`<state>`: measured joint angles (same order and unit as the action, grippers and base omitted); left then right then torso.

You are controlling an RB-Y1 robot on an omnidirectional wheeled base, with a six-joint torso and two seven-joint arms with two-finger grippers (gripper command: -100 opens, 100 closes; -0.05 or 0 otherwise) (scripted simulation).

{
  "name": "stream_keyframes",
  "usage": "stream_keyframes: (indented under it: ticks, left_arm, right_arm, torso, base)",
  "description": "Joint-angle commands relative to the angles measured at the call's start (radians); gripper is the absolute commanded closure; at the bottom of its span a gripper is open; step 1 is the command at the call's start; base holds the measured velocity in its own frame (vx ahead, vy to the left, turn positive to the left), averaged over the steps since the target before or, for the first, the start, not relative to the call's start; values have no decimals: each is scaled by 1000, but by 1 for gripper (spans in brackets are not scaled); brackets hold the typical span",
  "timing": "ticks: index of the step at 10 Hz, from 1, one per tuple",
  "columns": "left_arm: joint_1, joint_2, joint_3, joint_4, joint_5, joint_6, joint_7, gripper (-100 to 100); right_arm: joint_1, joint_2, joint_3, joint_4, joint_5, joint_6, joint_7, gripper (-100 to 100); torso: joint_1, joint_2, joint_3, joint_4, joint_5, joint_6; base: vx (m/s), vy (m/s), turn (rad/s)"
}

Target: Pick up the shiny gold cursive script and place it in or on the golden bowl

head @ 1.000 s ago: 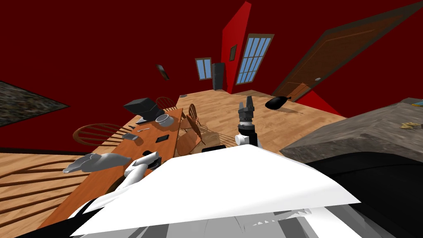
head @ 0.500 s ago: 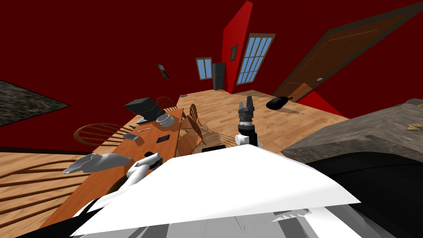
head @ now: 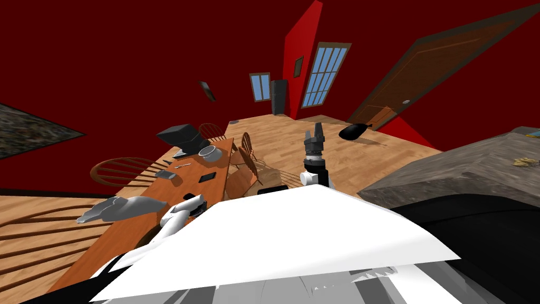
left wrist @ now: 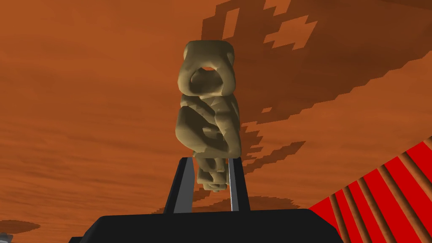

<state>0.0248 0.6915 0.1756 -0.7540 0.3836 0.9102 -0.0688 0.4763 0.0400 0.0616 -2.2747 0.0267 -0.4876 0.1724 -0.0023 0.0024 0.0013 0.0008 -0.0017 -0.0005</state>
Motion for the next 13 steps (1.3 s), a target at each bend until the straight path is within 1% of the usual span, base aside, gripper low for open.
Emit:
stream_keyframes:
  ticks: [1, 2, 3, 4, 5, 6, 7, 8, 13]
  left_arm:
    - [-8, 18, 5, -18, 9, 34, -4, 100]
    - [1, 10, 4, -22, 5, 23, 1, 100]
    - [1, 11, 4, -25, 5, 28, 1, 0]
    - [-8, 40, 11, -25, 24, 20, 0, 100]
    - [-18, 69, 19, -21, 52, 10, -2, 100]
    - [-23, 85, 24, -17, 70, 5, -3, 100]
    - [-23, 85, 24, -17, 70, 5, -3, 100]
    - [-34, 119, 35, -9, 110, -7, -7, 100]
    - [-62, 212, 68, 14, 228, -38, -18, 100]
  right_arm:
    - [0, 0, 0, 0, 0, 0, 0, 0]
    - [0, 0, 0, 0, 0, 0, 0, 0]
    - [0, 0, 0, 0, 0, 0, 0, 0]
    - [0, 0, 0, 0, 0, 0, 0, 0]
    - [0, 0, 0, 0, 0, 0, 0, 0]
    - [0, 0, 0, 0, 0, 0, 0, 0]
    - [0, 0, 0, 0, 0, 0, 0, 0]
    - [0, 0, 0, 0, 0, 0, 0, 0]
    - [0, 0, 0, 0, 0, 0, 0, 0]
  torso:
    - [0, 0, 0, 0, 0, 0]
    - [-2, 1, 1, 0, -1, 0]
    - [0, 0, 0, 0, 0, -1]
    - [2, -1, 0, 0, 0, -1]
    - [0, 0, 0, 0, -1, -1]
    - [-5, 1, 1, 1, -2, -2]
    - [-7, 2, 1, 1, -2, -1]
    - [-5, 2, 2, 1, -2, -1]
    - [-6, 3, 3, 2, -3, -3]
  base:
    - [-53, -84, -21]
    - [-22, -36, -3]
    - [-4, -8, 2]
    - [-33, -54, 35]
    - [-38, -127, 88]
    - [-44, -139, 99]
    - [-37, -90, 17]
    - [-32, -96, 35]
    - [-39, -104, 56]
